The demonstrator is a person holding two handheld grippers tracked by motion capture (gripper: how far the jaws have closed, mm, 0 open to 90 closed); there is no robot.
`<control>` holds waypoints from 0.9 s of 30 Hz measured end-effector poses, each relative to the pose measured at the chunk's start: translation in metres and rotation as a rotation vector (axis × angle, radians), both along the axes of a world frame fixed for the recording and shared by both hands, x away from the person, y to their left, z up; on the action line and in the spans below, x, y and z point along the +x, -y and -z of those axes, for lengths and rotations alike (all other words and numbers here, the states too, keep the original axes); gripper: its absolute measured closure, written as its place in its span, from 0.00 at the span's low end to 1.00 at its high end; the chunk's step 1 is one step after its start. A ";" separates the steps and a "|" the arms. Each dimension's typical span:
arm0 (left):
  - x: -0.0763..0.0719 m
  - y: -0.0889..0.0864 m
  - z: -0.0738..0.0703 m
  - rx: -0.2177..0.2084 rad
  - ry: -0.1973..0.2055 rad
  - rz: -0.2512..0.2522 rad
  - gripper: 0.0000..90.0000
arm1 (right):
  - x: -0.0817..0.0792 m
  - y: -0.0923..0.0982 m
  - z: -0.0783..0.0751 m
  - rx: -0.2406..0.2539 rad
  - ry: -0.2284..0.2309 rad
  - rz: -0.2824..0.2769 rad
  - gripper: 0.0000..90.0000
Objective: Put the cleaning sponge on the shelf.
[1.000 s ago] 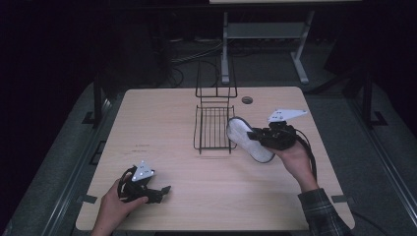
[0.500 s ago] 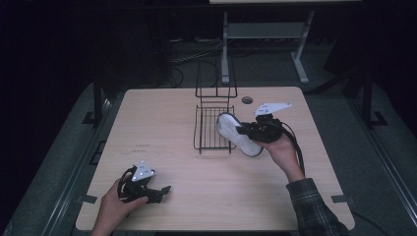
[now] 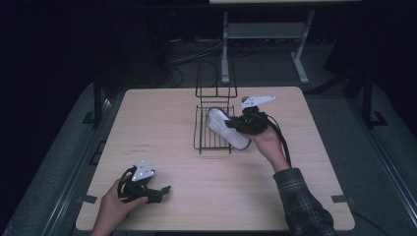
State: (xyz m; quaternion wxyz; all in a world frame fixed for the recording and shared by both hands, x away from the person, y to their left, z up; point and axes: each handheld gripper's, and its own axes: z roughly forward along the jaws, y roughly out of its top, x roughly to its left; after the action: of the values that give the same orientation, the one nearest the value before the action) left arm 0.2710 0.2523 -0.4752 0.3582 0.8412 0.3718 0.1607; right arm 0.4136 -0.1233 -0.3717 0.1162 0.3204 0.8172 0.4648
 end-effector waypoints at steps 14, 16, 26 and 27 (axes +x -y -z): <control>0.000 0.000 0.000 -0.001 0.000 0.001 0.14 | 0.024 -0.025 0.008 0.002 -0.015 -0.010 0.86; 0.000 0.000 0.000 0.000 0.001 0.000 0.14 | 0.028 -0.028 0.009 -0.005 -0.017 -0.019 0.86; 0.000 0.000 0.000 0.000 0.001 0.001 0.14 | 0.039 -0.035 0.022 -0.004 -0.053 0.003 0.85; 0.000 0.000 0.000 0.000 0.001 0.001 0.14 | 0.039 -0.035 0.022 -0.004 -0.053 0.003 0.85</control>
State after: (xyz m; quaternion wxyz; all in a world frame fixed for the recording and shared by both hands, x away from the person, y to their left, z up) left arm 0.2710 0.2523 -0.4753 0.3584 0.8413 0.3713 0.1611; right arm 0.4527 -0.0888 -0.3938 0.0960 0.3335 0.8204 0.4543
